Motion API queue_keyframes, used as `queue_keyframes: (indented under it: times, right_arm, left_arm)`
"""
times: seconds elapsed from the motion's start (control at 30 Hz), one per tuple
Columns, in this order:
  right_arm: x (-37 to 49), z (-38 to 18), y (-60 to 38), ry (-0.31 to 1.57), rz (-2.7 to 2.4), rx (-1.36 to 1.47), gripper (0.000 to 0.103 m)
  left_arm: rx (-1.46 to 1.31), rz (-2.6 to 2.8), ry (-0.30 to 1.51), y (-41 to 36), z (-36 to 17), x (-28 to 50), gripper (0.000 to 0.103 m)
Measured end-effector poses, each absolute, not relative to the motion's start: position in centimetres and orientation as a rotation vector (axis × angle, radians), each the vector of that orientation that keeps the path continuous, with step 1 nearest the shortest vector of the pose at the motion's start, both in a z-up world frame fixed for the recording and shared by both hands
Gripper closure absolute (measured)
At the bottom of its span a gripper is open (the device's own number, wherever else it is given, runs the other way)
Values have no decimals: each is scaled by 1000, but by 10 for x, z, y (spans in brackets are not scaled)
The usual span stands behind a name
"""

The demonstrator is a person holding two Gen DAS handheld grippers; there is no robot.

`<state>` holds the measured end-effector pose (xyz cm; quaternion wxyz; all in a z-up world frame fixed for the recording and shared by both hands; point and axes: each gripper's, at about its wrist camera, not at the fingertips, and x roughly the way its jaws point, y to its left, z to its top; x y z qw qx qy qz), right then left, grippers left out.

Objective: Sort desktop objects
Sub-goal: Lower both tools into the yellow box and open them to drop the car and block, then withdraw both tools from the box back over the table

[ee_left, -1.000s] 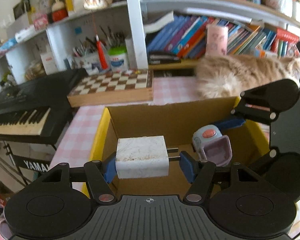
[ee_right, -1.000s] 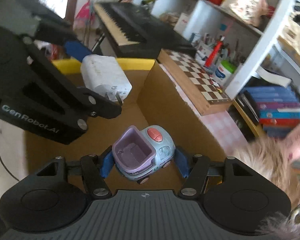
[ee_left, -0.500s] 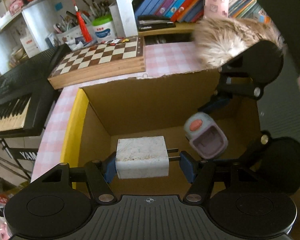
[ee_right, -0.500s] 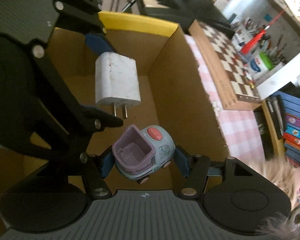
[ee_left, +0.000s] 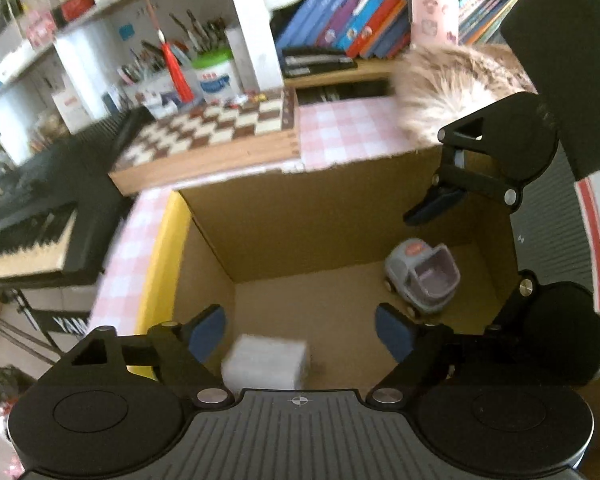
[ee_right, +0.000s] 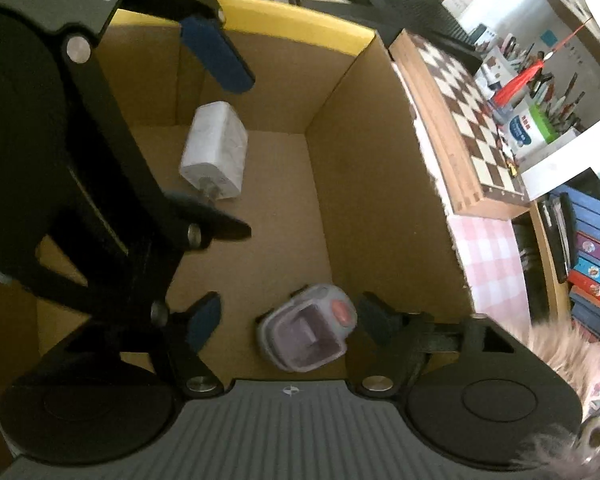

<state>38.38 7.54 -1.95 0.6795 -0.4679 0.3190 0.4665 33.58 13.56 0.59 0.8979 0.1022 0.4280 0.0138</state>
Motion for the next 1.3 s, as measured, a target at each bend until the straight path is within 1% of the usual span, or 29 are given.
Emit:
queue_keyframes:
  times: [0.27, 0.37, 0.7, 1.07, 1.3]
  right_arm:
    - [365, 6, 60, 624, 991, -967, 19]
    - [358, 20, 49, 615, 949, -889, 20]
    - [317, 56, 14, 549, 813, -669, 18]
    - [262, 86, -28, 429, 587, -384, 18]
    - [222, 97, -48, 381, 449, -242, 17]
  left_arm:
    - [201, 18, 790, 130, 31, 307, 16]
    - [195, 9, 747, 127, 42, 293, 13]
    - [185, 18, 605, 127, 76, 244, 12]
    - [114, 7, 490, 127, 96, 189, 11]
    - [89, 43, 433, 132, 102, 149, 9]
